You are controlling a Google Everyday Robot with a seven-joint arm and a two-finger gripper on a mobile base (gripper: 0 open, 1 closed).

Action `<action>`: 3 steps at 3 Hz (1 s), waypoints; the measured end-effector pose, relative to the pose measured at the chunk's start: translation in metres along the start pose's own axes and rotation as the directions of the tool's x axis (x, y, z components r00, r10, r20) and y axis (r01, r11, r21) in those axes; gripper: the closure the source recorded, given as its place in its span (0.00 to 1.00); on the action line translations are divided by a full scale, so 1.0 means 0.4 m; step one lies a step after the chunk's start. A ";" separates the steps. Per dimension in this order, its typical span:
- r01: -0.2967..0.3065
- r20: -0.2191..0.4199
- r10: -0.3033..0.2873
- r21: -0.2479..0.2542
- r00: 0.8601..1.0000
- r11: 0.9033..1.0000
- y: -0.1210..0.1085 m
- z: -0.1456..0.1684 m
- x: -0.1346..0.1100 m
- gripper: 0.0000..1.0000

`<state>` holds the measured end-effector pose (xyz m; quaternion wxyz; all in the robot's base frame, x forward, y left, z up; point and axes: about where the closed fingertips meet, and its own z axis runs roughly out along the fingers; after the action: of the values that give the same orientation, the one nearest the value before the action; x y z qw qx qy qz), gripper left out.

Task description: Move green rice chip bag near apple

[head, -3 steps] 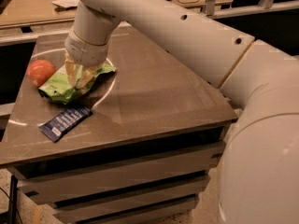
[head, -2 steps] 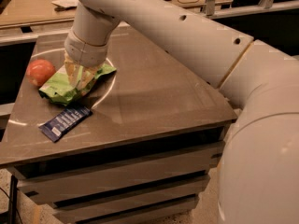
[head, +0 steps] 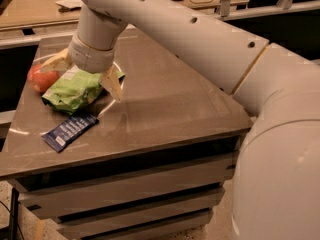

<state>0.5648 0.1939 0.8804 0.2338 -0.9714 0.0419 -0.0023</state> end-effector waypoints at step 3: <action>-0.053 -0.012 0.054 0.069 0.998 0.996 0.046 -0.060 -0.001 0.00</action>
Offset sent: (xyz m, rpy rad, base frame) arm -0.0039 -0.0210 0.0197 0.0765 -0.0291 -0.0226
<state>0.5622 0.1666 0.8934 0.2665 -0.9613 0.0692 -0.0043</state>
